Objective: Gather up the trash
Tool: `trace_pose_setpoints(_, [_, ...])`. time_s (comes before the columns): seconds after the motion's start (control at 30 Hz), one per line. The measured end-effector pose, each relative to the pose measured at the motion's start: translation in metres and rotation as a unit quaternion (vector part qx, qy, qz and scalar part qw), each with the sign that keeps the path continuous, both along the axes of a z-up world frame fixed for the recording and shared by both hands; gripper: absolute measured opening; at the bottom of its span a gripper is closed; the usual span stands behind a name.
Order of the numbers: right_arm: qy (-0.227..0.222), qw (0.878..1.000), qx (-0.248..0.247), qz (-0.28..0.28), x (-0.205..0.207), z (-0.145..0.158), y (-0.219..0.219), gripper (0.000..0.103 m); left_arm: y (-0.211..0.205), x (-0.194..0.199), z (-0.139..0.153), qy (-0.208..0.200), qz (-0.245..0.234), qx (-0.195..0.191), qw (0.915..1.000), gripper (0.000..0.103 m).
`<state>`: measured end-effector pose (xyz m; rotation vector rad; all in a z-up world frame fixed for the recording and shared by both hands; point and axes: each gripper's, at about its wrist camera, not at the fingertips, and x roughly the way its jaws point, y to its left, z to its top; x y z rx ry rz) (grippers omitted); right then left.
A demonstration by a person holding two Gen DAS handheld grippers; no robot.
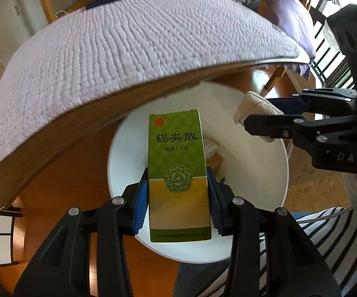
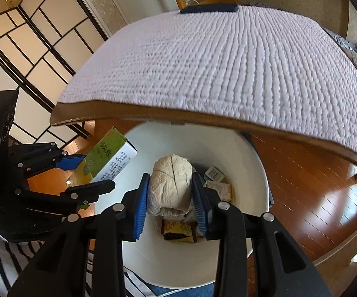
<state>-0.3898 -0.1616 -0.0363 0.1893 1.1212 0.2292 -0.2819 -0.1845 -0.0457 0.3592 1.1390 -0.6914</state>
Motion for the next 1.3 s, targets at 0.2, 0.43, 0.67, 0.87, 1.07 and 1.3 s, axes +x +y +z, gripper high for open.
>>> trace_pose_setpoints(0.2, [0.015, 1.000, -0.002, 0.000, 0.001, -0.015, 0.002, 0.034, -0.003, 0.003, -0.017, 0.013, 0.002, 0.016, 0.9998, 0.044])
trace_pose_setpoints(0.43, [0.035, 0.999, -0.001, 0.003, 0.005, -0.034, 0.003, 0.036, -0.007, 0.005, -0.031, 0.021, 0.000, 0.031, 0.9993, 0.053])
trace_pose_setpoints(0.67, [0.049, 0.999, -0.001, -0.016, 0.005, -0.044, -0.003, 0.059, -0.010, 0.002, -0.030, -0.002, -0.003, 0.045, 0.9990, 0.075])
trace_pose_setpoints(0.87, [-0.012, 0.999, -0.032, -0.020, 0.013, 0.003, -0.017, 0.060, 0.010, 0.021, 0.029, -0.056, 0.035, -0.011, 0.9978, 0.075])
trace_pose_setpoints(1.07, [-0.118, 0.984, -0.099, -0.086, 0.056, 0.066, -0.078, 0.092, 0.048, 0.086, 0.092, -0.172, 0.147, -0.061, 0.9722, 0.102])
trace_pose_setpoints(1.3, [-0.155, 0.963, -0.141, -0.167, 0.144, 0.080, -0.163, 0.098, 0.082, 0.197, 0.089, -0.187, 0.294, -0.059, 0.9354, 0.102])
